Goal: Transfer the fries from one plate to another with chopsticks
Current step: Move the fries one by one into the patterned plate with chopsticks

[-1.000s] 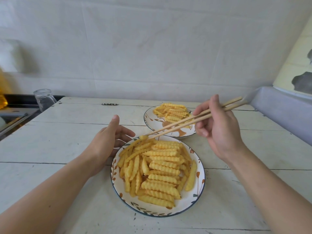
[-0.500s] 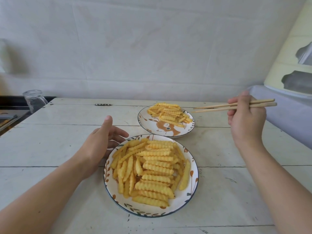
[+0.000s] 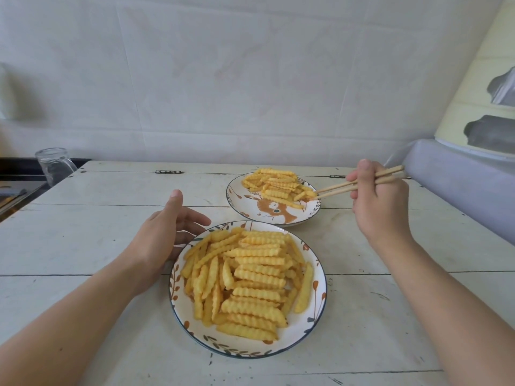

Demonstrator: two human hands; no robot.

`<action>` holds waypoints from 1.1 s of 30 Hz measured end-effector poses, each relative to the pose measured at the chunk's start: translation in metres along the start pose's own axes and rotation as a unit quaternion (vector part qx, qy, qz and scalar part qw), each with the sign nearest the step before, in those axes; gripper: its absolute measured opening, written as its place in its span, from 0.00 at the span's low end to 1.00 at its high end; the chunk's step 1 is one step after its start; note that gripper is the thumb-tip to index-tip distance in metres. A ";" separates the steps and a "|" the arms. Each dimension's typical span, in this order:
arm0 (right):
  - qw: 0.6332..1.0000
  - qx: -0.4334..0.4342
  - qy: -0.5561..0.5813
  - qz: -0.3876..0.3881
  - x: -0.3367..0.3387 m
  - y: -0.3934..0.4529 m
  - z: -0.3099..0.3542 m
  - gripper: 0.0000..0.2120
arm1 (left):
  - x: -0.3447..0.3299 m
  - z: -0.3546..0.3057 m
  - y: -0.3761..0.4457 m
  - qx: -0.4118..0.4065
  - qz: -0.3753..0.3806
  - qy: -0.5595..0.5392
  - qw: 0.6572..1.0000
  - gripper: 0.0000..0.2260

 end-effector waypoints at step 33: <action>0.922 -0.190 0.337 -0.022 -0.003 -0.012 0.047 0.26 | 0.000 -0.002 -0.002 0.014 0.010 0.003 1.000 0.35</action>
Point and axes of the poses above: each hand's wrist, its own y-axis towards the middle knuckle, its own x-axis out of the back of the hand, z = x × y, the point moved 2 cm from there along y, towards the middle knuckle
